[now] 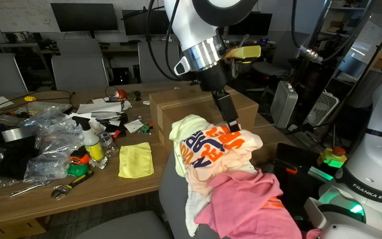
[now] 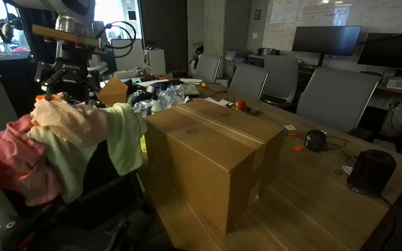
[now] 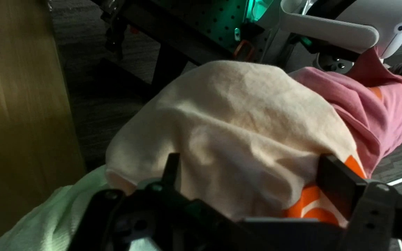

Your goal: Move the shirts from the chair and put them on top of the box.

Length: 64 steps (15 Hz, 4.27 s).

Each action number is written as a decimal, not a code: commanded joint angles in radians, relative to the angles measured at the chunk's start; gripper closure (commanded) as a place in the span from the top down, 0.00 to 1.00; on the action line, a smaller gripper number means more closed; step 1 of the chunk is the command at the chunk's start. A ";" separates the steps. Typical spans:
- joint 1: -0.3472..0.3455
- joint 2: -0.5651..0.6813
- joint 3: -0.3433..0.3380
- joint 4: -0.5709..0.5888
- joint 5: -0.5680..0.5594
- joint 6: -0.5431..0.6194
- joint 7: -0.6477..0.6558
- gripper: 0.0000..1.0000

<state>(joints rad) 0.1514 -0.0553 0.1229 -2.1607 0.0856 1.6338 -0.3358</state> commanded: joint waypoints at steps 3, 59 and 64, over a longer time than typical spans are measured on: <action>0.002 0.021 0.011 0.040 0.029 -0.027 -0.022 1.00; -0.277 -0.389 -0.312 0.142 0.070 0.198 0.309 0.02; -0.266 -0.273 -0.321 0.313 0.097 0.103 0.351 0.02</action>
<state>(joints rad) -0.1155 -0.4227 -0.1964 -1.9937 0.1490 1.8117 -0.0131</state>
